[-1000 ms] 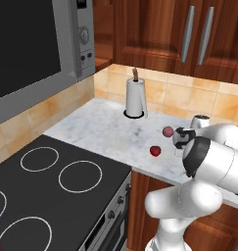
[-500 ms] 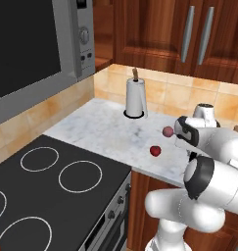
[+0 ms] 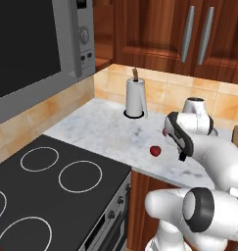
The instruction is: Place the pan on the rear right burner on the stove. Then place the tomato and the onion in the pan and turn on the rear right burner.
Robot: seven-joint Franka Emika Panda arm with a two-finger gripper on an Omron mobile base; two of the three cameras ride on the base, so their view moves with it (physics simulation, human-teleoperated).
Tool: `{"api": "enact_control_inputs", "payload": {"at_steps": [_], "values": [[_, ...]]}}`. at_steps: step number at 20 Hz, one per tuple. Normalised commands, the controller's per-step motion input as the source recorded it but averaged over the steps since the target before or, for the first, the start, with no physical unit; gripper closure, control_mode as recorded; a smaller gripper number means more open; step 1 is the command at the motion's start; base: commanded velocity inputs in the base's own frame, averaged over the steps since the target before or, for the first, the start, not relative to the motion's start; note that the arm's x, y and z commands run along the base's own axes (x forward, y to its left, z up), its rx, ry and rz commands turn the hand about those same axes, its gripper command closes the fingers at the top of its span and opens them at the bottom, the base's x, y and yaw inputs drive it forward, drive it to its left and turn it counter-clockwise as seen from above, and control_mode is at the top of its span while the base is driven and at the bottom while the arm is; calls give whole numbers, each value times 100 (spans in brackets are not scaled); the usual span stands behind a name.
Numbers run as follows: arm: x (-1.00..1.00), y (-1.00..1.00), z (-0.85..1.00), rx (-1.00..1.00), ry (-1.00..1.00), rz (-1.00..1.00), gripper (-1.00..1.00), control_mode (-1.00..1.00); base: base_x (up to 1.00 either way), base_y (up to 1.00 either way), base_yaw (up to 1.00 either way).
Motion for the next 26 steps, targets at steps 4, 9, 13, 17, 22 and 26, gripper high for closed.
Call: {"api": "enact_control_inputs", "payload": {"at_steps": [4,9,13,17,22,26], "values": [[-32,96,17,-9,-6,0,100,-100,0,0,0],[-29,97,11,-7,-3,1,100,-100,0,0,0],[-7,97,0,-1,0,6,100,-100,0,0,0],[0,91,0,0,0,14,100,-100,0,0,0],[3,84,0,0,0,19,100,-100,0,0,0],[13,82,0,0,0,18,100,-100,0,0,0]]}}
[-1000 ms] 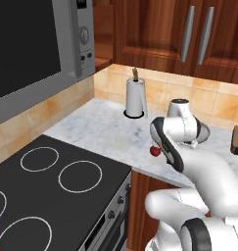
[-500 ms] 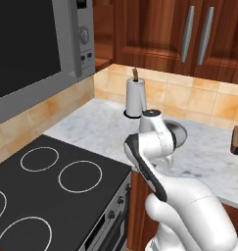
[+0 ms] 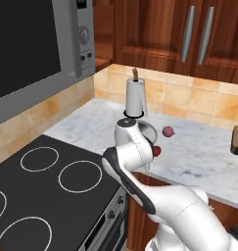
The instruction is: Place the pan on the rear right burner on the stove. Then place the tomato and the onion in the pan and turn on the rear right burner.
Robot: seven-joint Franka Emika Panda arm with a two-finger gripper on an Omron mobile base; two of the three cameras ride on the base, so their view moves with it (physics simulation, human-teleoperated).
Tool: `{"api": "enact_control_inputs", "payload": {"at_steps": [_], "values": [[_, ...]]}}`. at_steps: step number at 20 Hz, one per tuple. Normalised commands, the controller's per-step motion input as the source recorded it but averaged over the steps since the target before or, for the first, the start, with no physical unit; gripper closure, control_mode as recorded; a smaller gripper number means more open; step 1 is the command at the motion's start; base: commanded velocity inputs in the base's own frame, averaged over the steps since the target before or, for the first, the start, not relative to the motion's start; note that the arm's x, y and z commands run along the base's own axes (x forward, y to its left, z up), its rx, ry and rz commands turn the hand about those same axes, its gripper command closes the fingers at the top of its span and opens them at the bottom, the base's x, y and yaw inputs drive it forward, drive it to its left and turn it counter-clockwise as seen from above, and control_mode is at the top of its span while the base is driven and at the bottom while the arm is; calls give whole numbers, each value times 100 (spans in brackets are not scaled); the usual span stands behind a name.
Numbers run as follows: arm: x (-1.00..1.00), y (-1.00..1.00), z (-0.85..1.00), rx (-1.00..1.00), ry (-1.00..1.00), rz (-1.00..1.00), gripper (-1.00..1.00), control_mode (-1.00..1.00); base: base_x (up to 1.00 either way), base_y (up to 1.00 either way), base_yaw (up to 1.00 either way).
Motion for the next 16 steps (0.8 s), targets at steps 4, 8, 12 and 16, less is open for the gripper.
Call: {"api": "enact_control_inputs", "payload": {"at_steps": [4,8,12,16], "values": [[24,74,0,0,3,19,100,-100,0,0,0],[29,79,0,0,6,18,100,-100,0,0,0],[29,64,0,0,8,21,100,-100,0,0,0],[31,60,-4,0,8,25,100,-100,0,0,0]]}}
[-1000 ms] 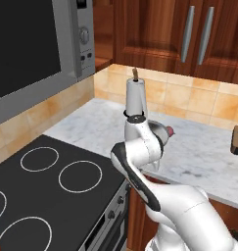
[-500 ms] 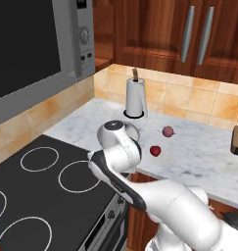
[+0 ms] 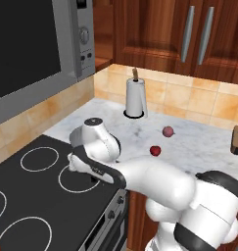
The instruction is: Place the pan on the rear right burner on the stove. Then place the tomato and the onion in the pan and turn on the rear right burner.
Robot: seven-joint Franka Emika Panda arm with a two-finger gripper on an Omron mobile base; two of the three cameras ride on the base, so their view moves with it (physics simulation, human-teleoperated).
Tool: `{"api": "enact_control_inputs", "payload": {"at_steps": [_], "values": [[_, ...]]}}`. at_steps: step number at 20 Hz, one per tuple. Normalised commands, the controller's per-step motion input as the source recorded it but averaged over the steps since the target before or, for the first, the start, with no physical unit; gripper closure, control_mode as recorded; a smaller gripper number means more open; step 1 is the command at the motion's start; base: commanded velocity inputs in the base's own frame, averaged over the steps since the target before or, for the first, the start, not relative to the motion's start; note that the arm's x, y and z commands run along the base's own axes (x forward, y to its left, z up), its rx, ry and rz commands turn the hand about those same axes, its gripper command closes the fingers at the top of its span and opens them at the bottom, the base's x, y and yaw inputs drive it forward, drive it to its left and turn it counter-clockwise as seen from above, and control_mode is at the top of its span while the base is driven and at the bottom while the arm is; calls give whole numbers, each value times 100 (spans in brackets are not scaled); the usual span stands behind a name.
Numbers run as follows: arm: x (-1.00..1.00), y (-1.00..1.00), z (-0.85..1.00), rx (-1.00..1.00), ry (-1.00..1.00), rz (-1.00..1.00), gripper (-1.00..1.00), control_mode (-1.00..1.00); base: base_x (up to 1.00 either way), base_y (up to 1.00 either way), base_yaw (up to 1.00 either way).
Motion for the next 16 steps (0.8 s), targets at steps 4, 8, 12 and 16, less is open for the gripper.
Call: {"api": "enact_control_inputs", "payload": {"at_steps": [4,8,12,16], "values": [[19,56,-14,0,5,26,100,-100,0,0,0],[12,35,-22,0,0,27,100,-100,0,0,0],[6,27,-36,0,0,20,100,-100,0,0,0],[11,26,-36,0,0,9,100,-100,0,0,0]]}}
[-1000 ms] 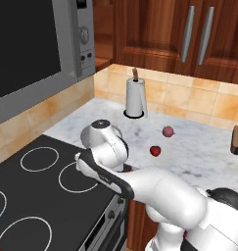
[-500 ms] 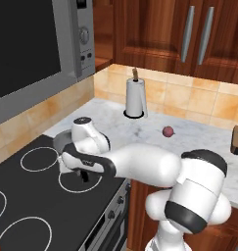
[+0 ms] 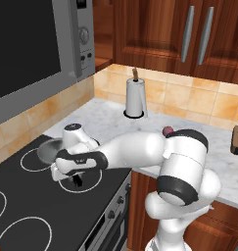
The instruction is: Place the pan on the rear right burner on the stove. Then place the tomato and the onion in the pan and turn on the rear right burner.
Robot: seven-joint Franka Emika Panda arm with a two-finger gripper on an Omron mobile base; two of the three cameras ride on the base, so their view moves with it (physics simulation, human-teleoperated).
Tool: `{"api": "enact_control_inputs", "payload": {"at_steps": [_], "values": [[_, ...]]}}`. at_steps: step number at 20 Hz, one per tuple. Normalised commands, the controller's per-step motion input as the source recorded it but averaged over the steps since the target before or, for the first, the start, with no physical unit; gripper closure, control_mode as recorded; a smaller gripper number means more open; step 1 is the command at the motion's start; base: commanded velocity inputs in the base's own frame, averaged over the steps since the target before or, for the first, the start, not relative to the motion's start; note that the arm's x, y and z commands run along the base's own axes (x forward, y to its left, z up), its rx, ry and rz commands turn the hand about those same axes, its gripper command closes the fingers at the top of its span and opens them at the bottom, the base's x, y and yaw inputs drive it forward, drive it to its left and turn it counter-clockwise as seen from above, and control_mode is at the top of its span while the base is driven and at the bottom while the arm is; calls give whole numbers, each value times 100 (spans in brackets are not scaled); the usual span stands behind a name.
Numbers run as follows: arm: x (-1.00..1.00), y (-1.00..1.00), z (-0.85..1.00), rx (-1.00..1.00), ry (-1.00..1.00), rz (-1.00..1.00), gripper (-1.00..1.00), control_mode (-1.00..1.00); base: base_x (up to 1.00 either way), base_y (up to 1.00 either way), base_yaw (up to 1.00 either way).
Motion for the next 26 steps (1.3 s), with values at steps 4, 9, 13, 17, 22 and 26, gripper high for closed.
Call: {"api": "enact_control_inputs", "payload": {"at_steps": [4,9,13,17,22,26], "values": [[7,24,-17,0,0,7,100,-100,0,0,0],[8,29,-4,0,0,7,100,-100,0,0,0],[0,17,-1,0,0,2,100,-100,0,0,0],[0,21,-3,0,0,1,100,-100,0,0,0],[0,25,-17,0,0,1,100,-100,0,0,0],[1,26,-26,0,0,1,100,-100,0,0,0]]}}
